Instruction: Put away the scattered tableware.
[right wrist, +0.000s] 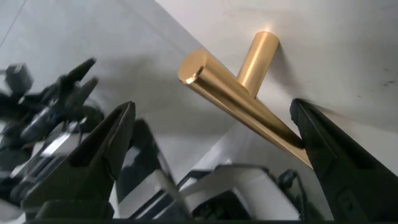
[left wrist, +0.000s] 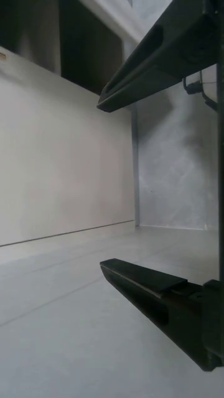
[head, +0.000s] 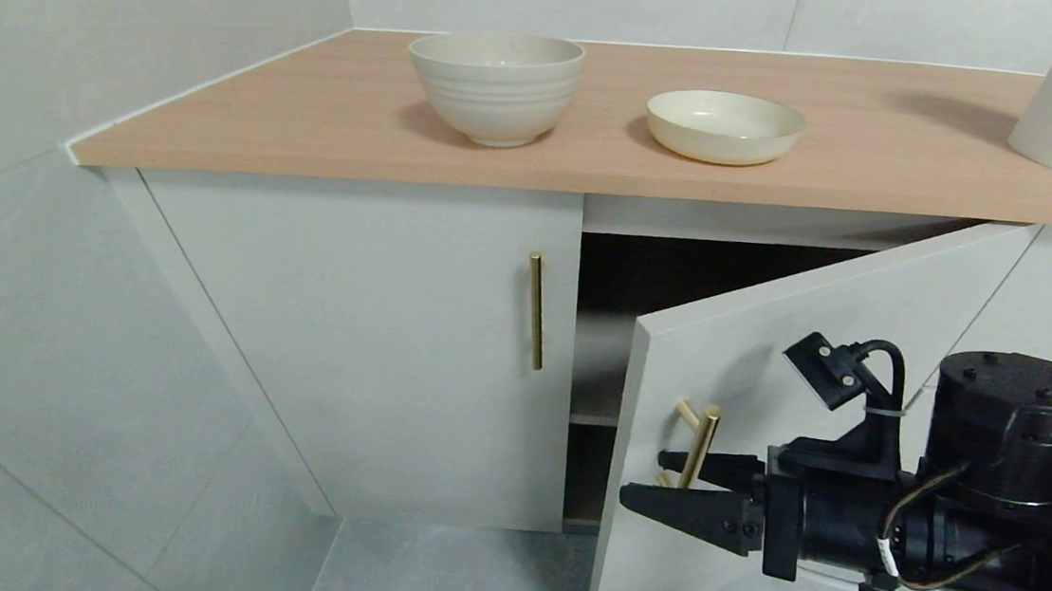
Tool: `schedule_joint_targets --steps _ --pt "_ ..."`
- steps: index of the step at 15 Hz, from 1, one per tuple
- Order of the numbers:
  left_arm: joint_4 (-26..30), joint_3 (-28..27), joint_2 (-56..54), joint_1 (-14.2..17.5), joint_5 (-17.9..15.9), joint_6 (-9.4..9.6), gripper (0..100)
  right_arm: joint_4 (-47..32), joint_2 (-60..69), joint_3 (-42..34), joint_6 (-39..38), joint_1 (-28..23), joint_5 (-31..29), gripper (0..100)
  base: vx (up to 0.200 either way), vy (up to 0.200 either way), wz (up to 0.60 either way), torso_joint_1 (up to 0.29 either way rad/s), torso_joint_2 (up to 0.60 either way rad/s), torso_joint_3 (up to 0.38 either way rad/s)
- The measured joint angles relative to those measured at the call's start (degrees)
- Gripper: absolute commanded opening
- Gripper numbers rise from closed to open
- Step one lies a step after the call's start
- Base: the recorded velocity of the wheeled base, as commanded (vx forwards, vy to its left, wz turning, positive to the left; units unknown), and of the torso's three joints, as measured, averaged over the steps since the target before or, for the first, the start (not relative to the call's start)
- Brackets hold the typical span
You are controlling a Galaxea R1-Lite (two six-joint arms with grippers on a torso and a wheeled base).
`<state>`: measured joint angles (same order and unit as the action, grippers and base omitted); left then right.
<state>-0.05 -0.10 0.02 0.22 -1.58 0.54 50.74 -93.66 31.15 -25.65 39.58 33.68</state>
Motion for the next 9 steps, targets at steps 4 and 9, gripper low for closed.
schedule_joint_targets --steps 4,9 --pt "1.5 -5.0 0.3 -0.1 -1.6 -1.6 100 0.6 2.6 -3.4 0.1 1.2 0.1 100 0.0 0.0 0.0 0.0 0.0 0.0" --pt "10.1 -22.1 15.2 -2.2 -14.7 -4.33 100 1.0 3.9 -5.9 1.6 1.6 0.1 100 0.0 0.0 0.0 0.0 0.0 0.0"
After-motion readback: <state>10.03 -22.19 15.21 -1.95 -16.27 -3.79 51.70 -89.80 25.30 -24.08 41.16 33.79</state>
